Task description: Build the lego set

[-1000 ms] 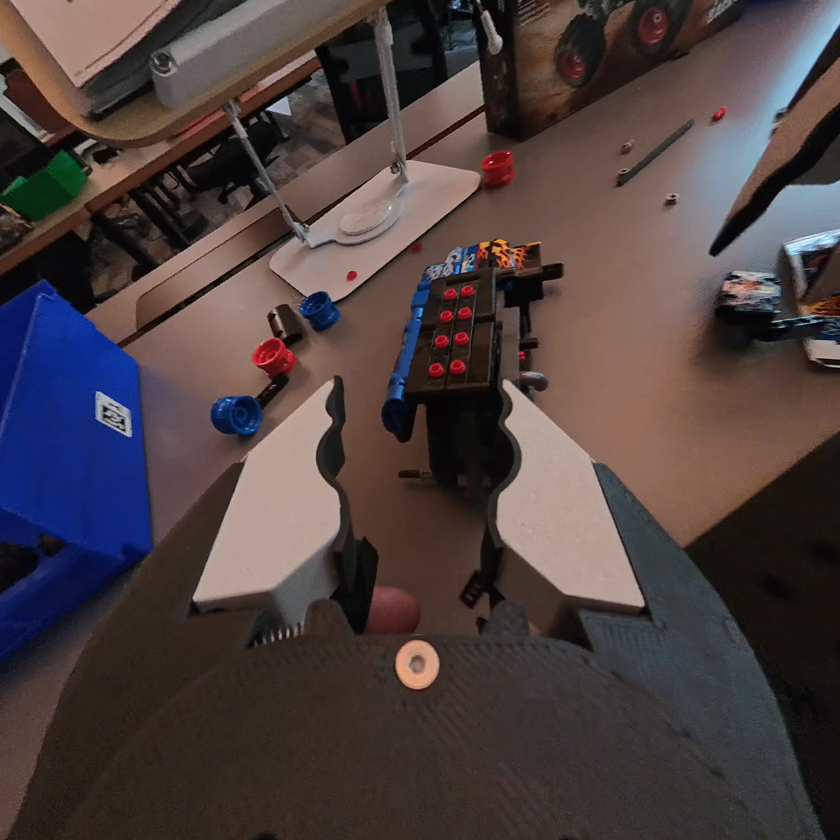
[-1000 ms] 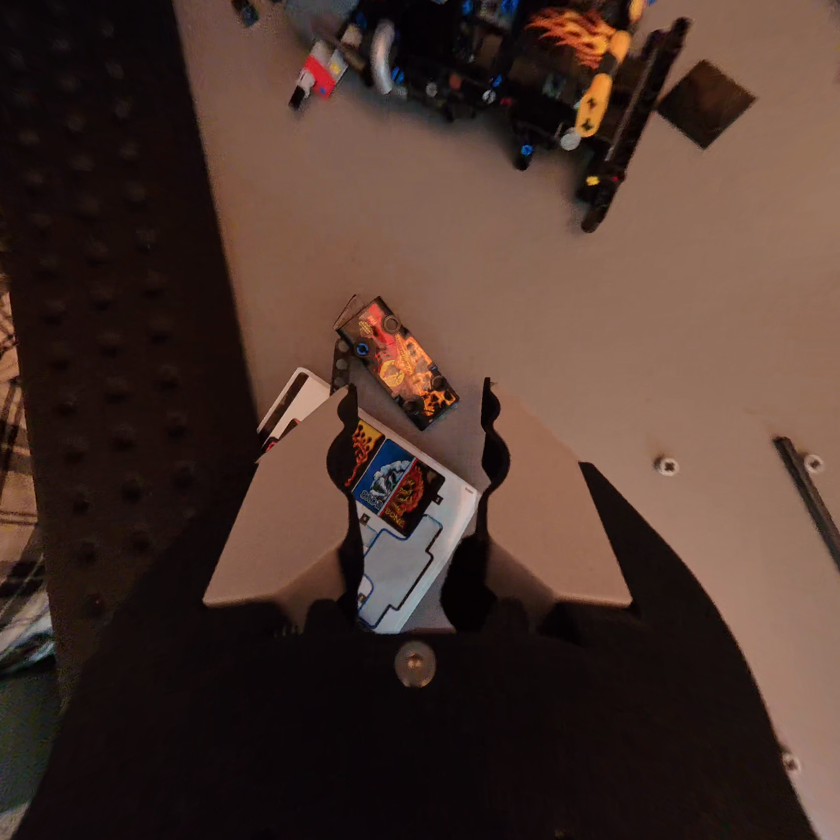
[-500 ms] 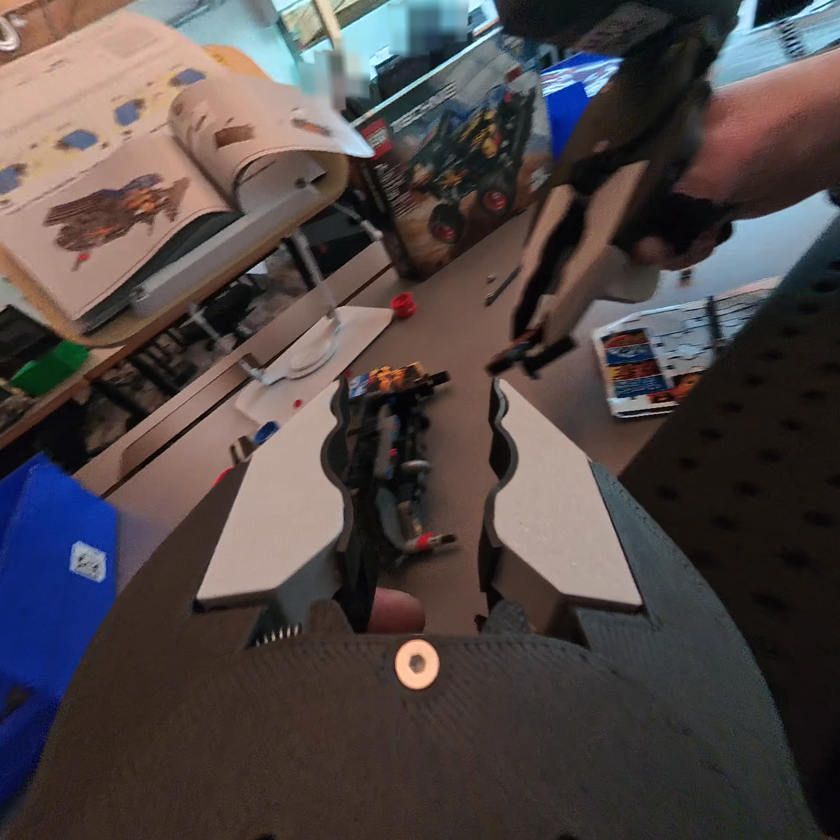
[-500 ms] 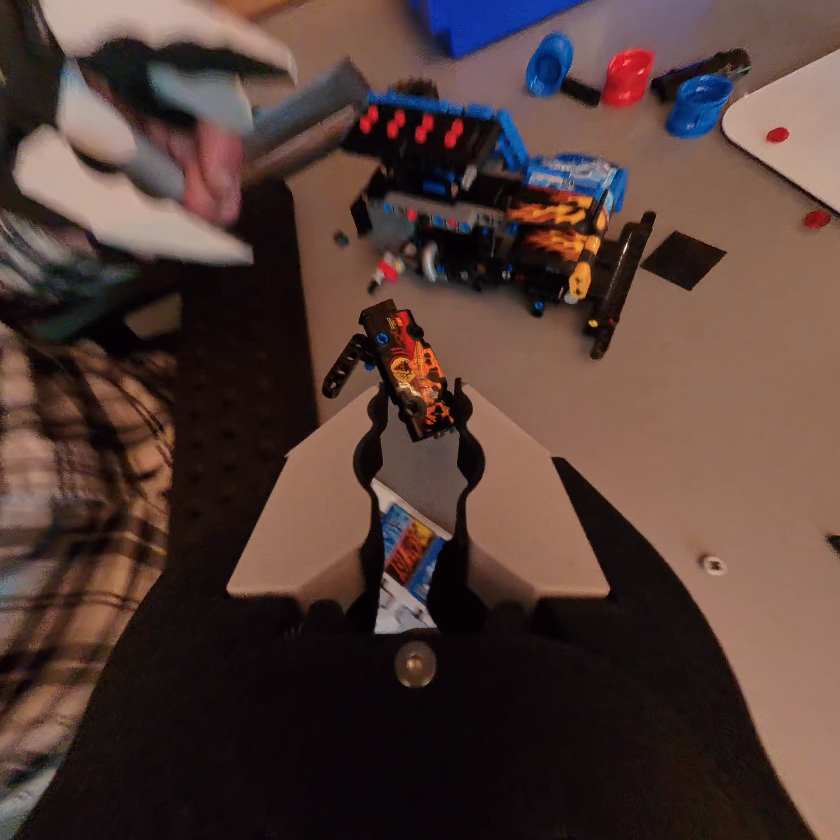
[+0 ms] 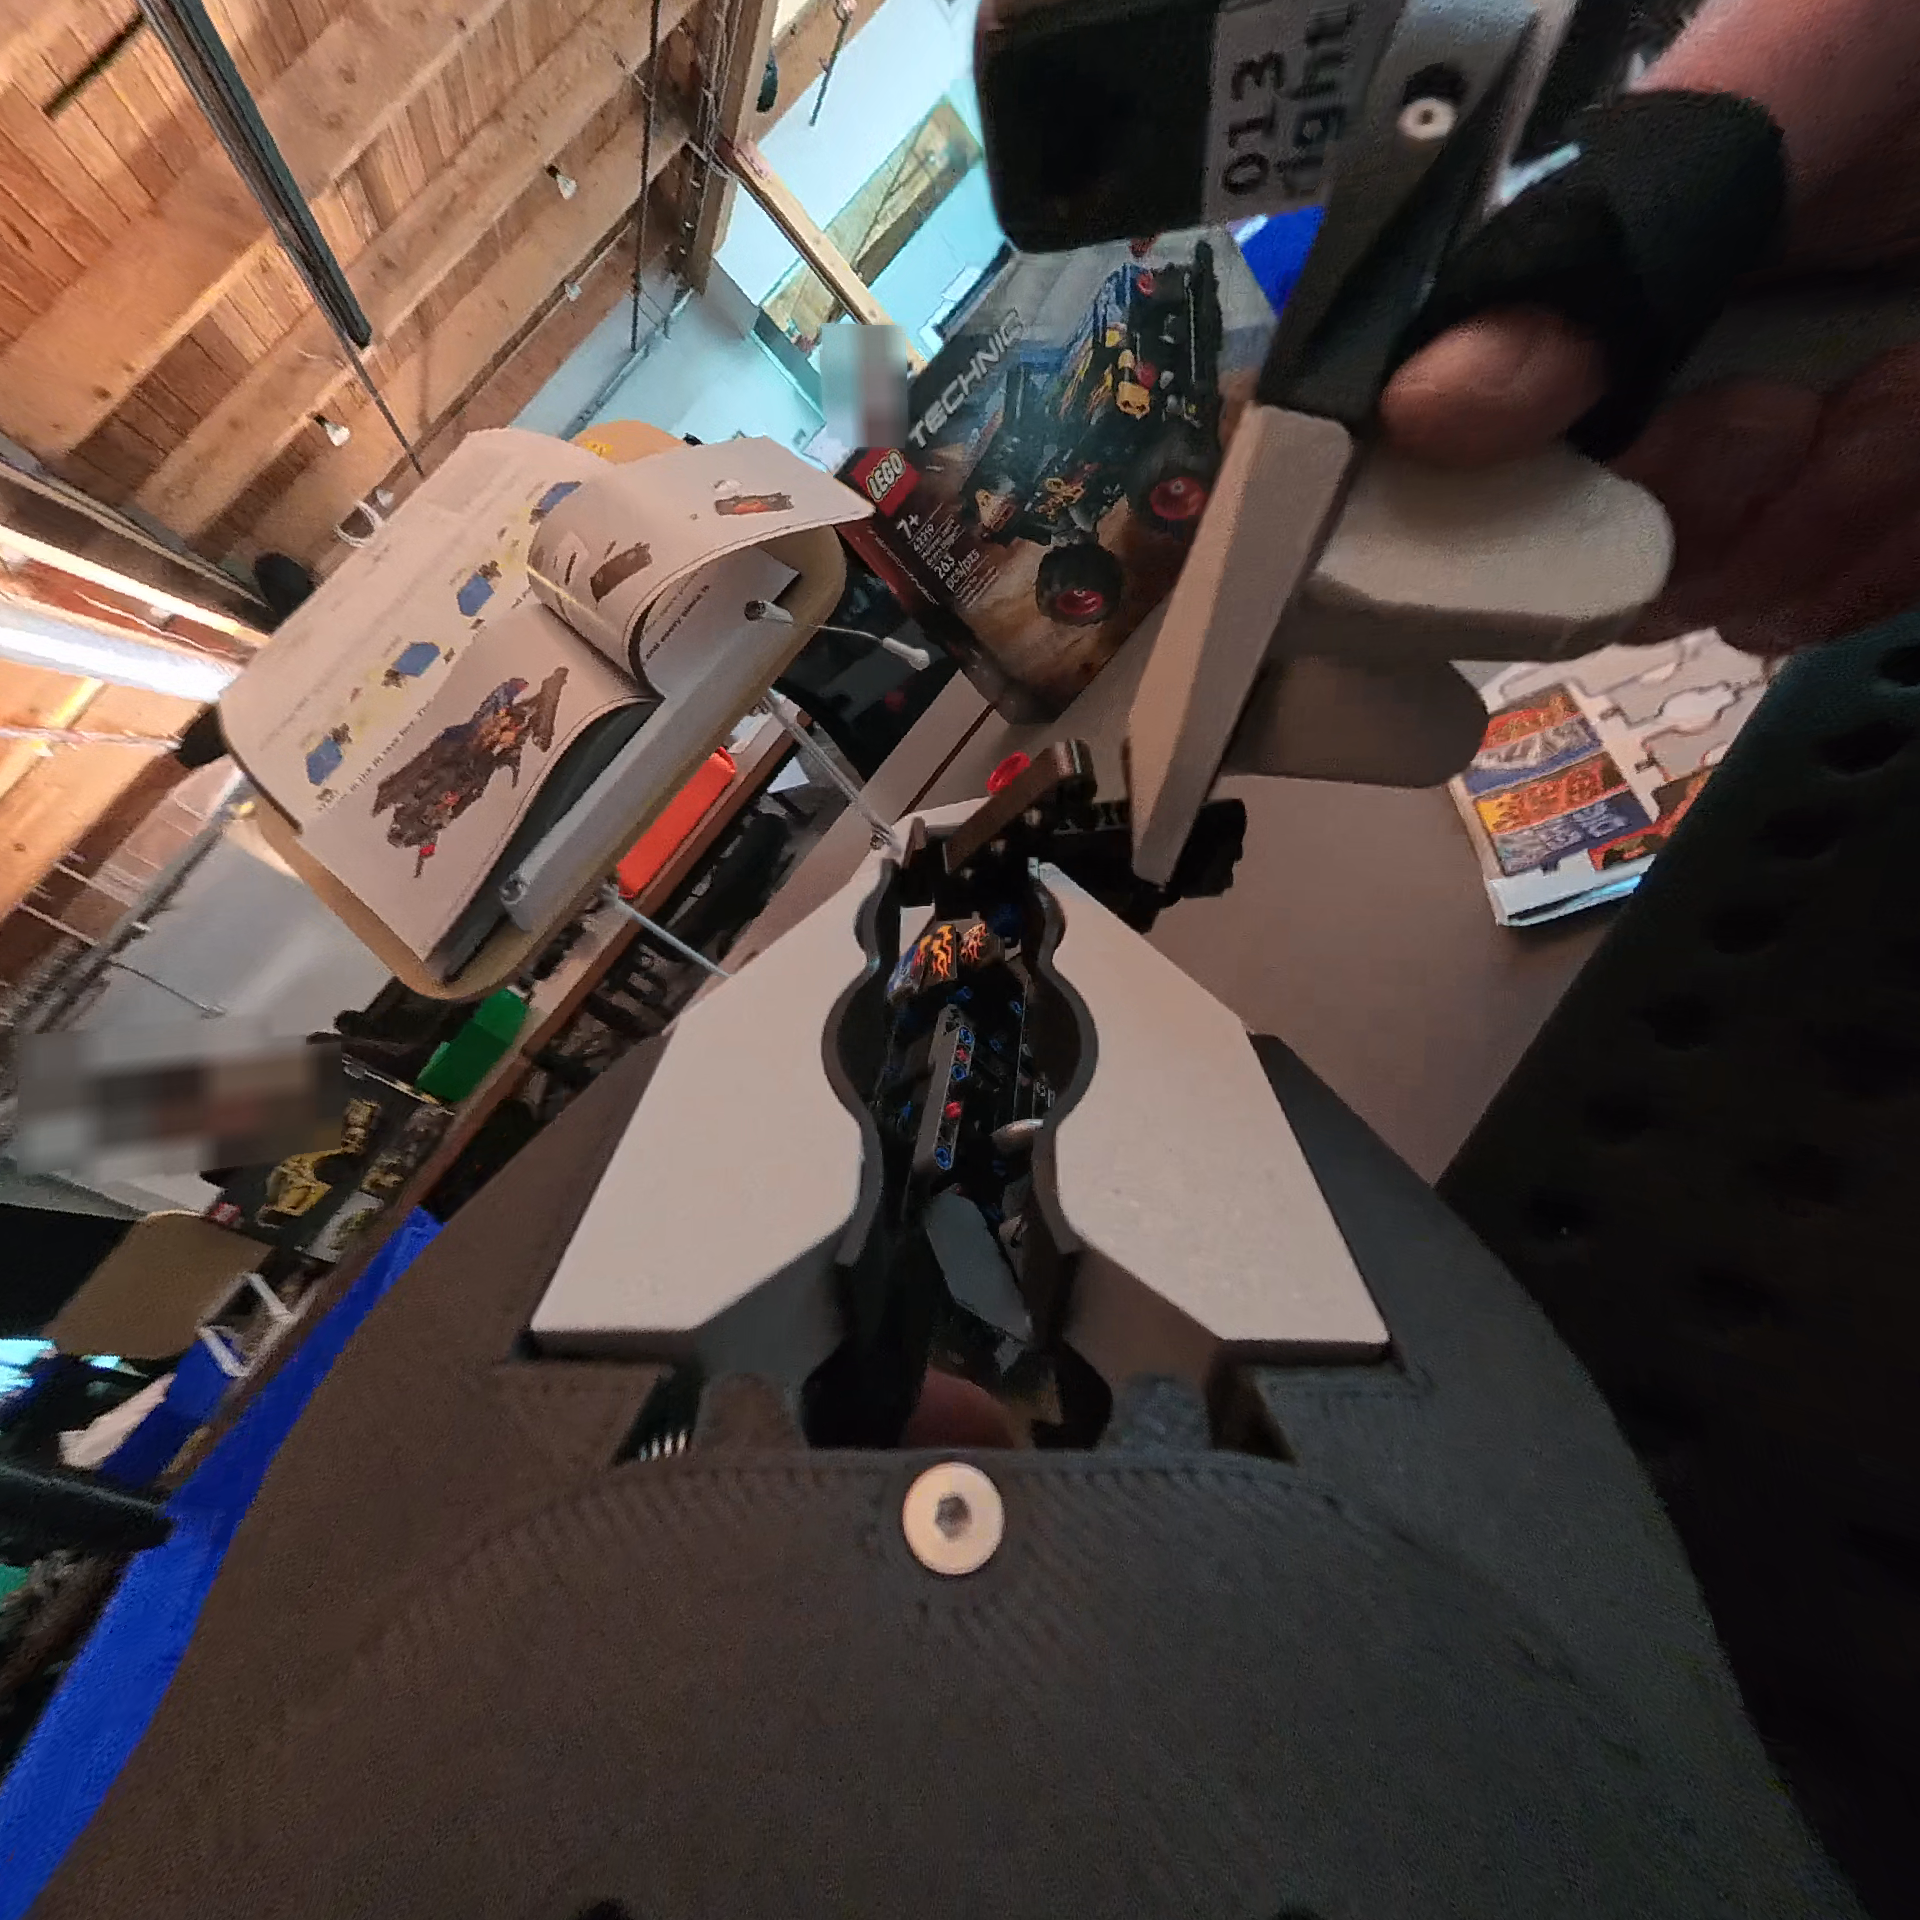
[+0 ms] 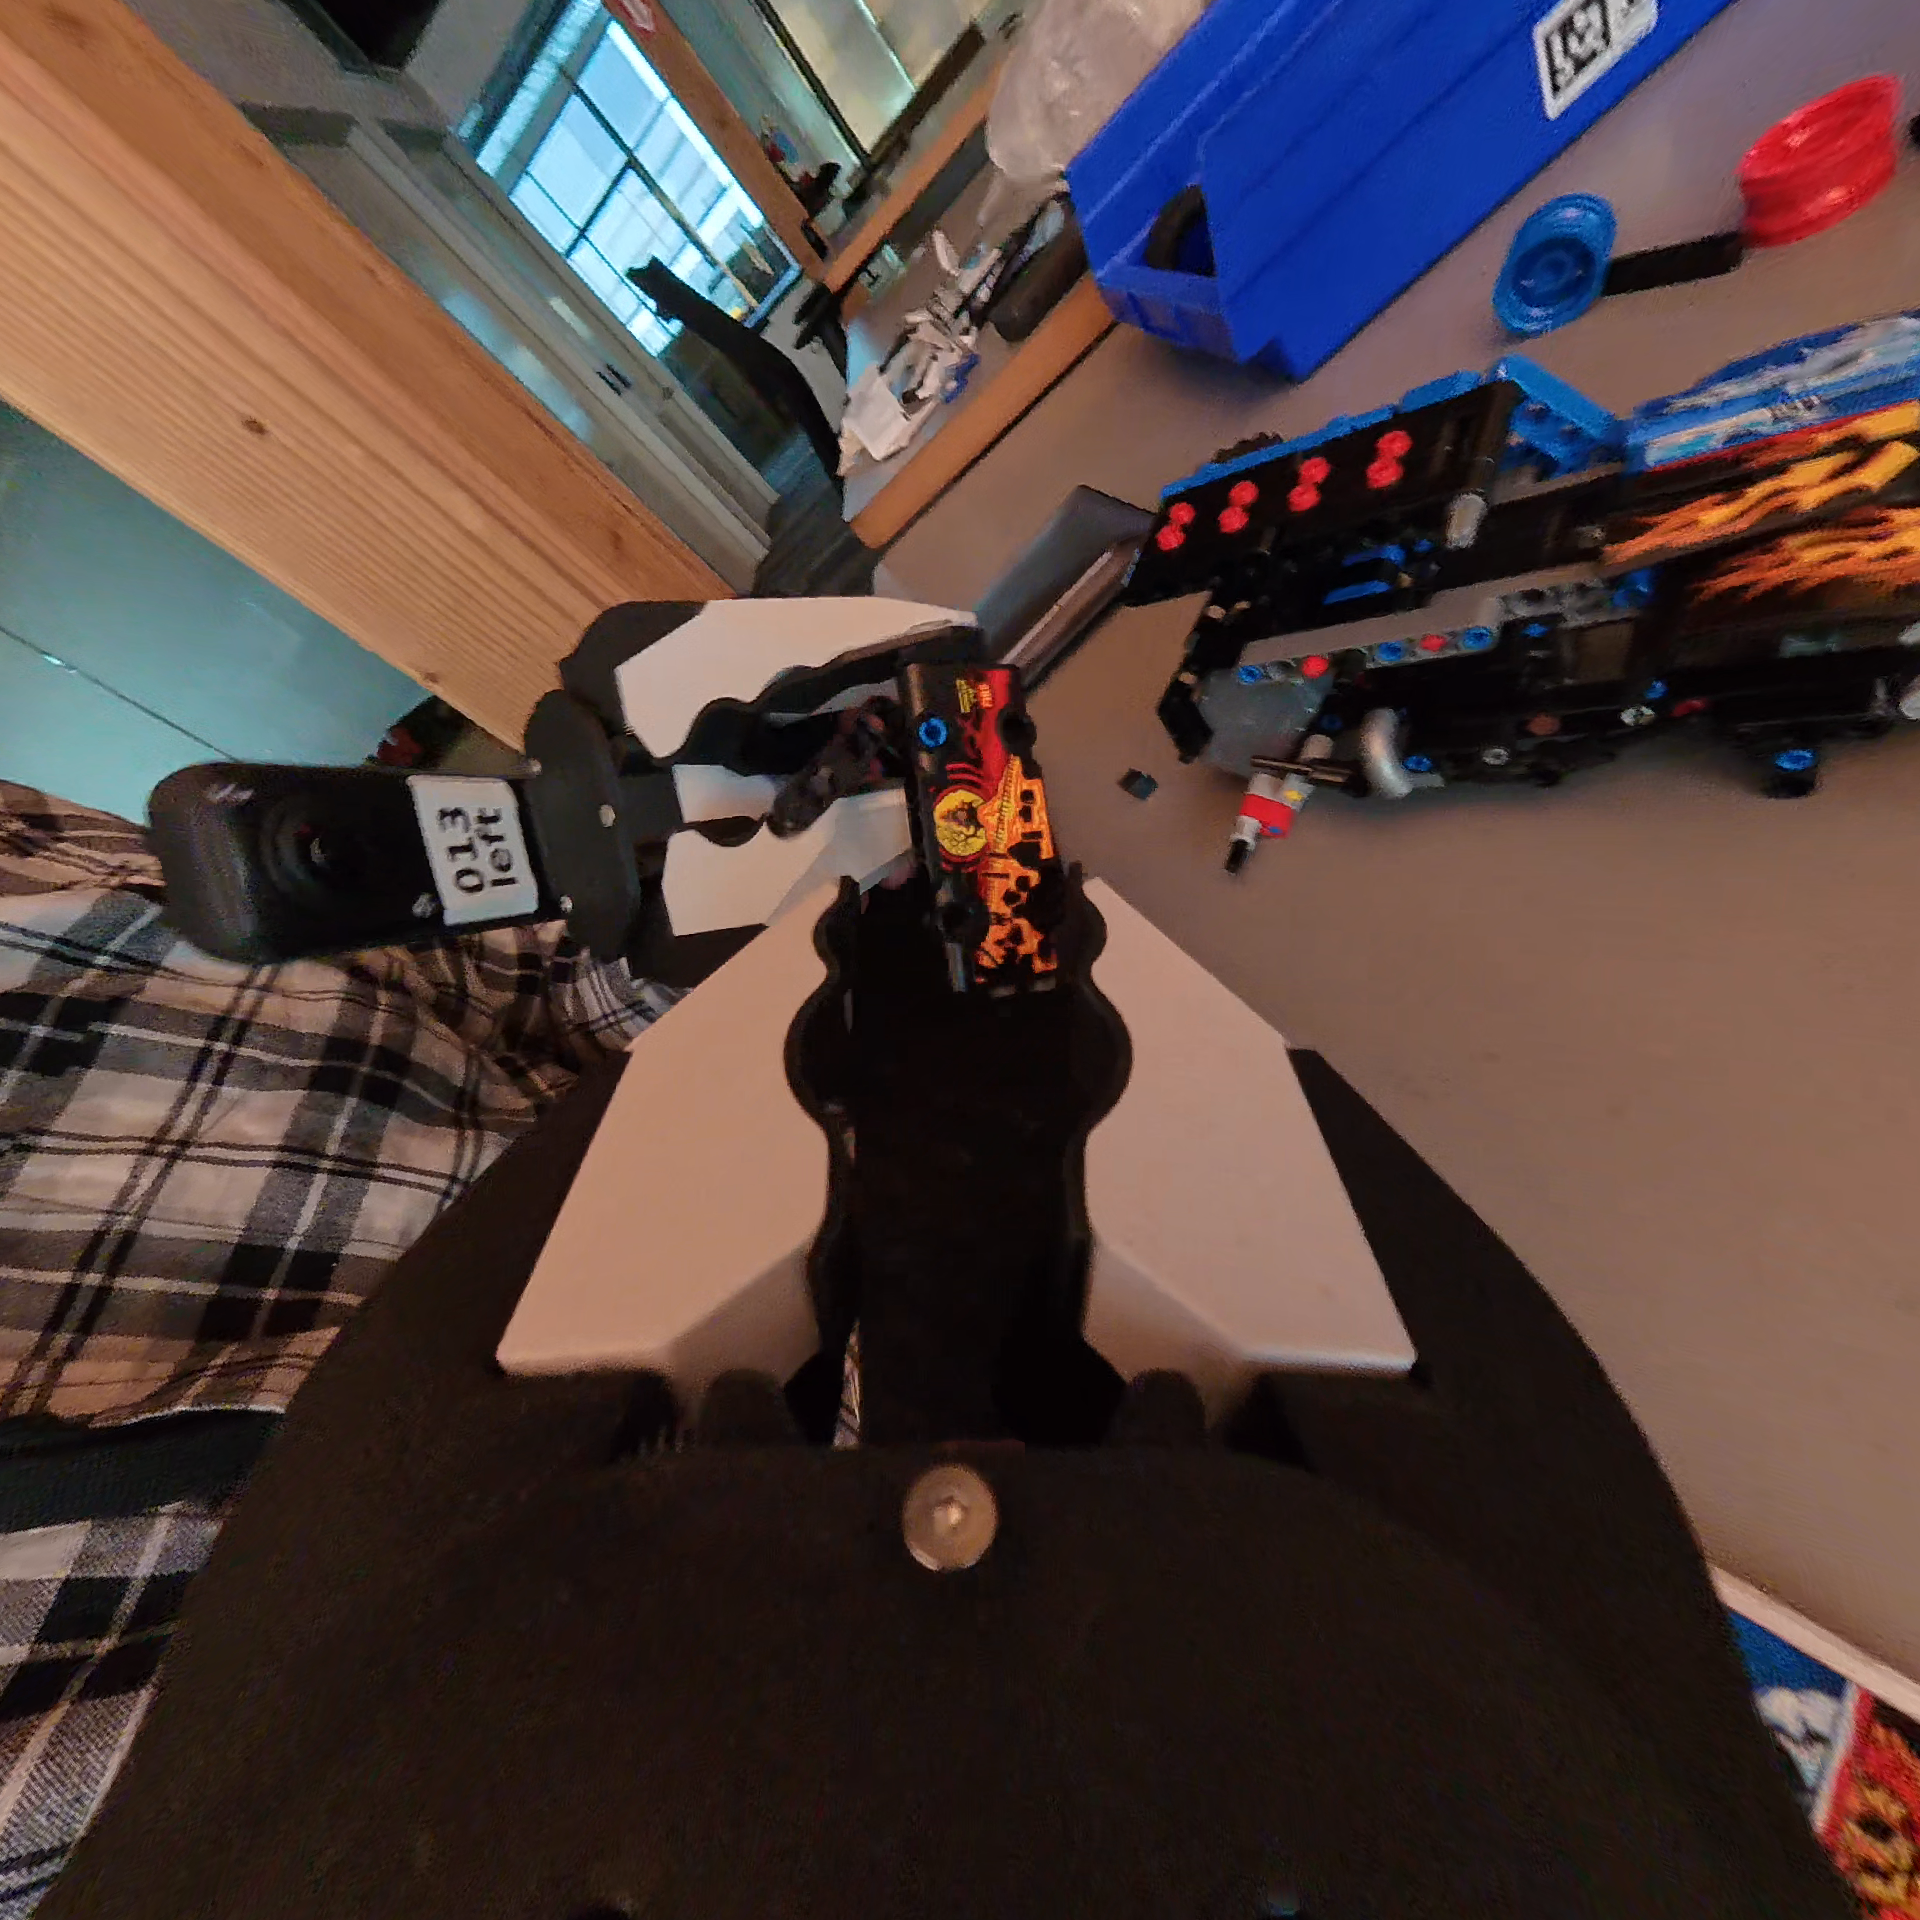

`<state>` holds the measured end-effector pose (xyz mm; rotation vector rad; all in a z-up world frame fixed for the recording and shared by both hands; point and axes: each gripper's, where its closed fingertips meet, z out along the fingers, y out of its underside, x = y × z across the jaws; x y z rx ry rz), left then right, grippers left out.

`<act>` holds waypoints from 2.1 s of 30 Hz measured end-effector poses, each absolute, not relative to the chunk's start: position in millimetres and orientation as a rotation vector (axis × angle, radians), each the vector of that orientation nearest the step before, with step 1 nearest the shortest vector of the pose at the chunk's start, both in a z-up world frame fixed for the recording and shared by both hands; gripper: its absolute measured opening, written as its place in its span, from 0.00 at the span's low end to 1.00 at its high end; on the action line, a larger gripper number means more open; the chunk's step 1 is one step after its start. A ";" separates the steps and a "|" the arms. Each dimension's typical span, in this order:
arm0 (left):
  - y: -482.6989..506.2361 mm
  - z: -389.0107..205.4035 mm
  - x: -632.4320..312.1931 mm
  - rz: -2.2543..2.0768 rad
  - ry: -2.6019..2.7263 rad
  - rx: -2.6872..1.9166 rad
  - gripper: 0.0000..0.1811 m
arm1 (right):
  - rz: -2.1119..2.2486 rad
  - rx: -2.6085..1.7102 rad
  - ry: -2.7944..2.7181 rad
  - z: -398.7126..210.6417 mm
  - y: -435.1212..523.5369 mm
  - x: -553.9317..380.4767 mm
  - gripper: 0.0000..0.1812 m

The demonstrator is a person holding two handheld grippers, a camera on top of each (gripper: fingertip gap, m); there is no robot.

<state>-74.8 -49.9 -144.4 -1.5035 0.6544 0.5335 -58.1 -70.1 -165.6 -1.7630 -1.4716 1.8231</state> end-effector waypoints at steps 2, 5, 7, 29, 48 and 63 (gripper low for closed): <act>-52.0 -139.4 -78.1 0.431 0.596 -1.502 0.11 | 1.819 -1.707 -1.493 -160.8 -72.3 -58.2 0.30; -54.4 -132.6 -79.5 0.201 0.511 -1.507 0.10 | 1.804 -1.555 -1.573 -148.7 -77.9 -53.3 0.32; -54.7 -130.9 -78.7 0.003 0.461 -1.520 0.11 | 1.677 -1.461 -1.646 -145.8 -73.7 -51.0 0.37; -60.3 -125.3 -63.8 -0.665 0.468 -1.580 0.25 | 1.658 -1.362 -1.625 -131.9 -86.9 -67.3 0.39; 3.3 -183.8 -175.4 -0.004 0.519 -2.091 0.49 | 1.227 -1.896 -1.362 -222.7 -4.2 -120.2 0.39; 14.4 -193.9 -153.2 -0.162 0.554 -2.133 0.39 | 1.171 -1.833 -1.363 -228.4 2.7 -132.3 0.39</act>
